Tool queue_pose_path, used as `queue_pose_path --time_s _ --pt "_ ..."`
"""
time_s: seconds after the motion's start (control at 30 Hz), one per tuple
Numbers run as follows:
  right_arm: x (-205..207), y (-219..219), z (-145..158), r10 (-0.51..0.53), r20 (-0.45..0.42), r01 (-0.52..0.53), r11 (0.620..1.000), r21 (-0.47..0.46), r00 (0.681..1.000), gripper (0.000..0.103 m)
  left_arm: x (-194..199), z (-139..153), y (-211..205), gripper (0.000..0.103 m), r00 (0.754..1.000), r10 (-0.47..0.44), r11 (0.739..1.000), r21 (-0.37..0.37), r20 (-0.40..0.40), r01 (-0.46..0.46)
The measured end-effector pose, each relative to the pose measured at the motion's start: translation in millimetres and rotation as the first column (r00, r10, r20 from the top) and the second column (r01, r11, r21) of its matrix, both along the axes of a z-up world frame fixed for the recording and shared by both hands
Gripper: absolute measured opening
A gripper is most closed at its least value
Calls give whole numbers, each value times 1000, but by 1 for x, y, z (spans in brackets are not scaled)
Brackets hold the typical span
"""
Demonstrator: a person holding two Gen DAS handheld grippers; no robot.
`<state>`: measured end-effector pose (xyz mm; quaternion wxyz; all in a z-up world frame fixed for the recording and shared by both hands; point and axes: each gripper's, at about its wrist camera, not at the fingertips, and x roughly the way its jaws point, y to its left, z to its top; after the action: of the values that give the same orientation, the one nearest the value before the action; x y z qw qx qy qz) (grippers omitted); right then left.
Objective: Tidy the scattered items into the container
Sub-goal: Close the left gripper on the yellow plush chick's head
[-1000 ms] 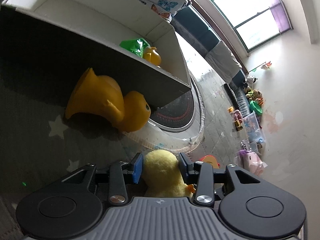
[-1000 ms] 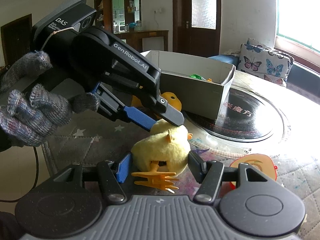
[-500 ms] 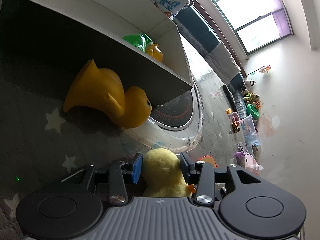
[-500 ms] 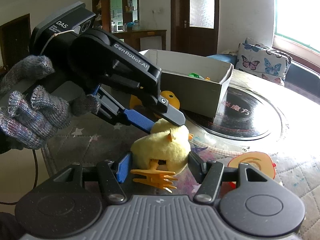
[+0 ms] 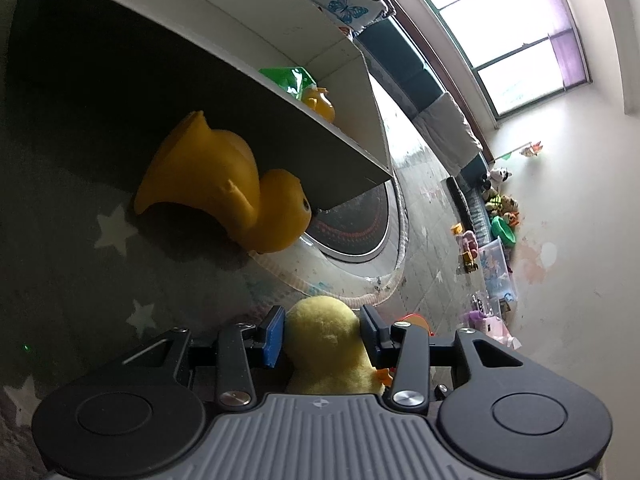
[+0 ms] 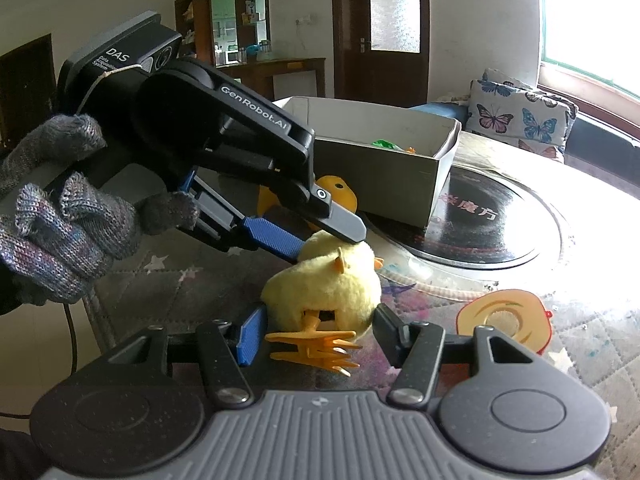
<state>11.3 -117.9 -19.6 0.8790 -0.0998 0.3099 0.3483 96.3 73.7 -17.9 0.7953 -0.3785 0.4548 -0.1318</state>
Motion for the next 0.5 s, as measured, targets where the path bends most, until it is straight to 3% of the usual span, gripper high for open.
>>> queue_pose_path --time_s 0.5 --pt "-3 3 0 -12 6 12 1000 0 1000 57 2 -1 -1 47 999 -30 999 -24 -36 29"
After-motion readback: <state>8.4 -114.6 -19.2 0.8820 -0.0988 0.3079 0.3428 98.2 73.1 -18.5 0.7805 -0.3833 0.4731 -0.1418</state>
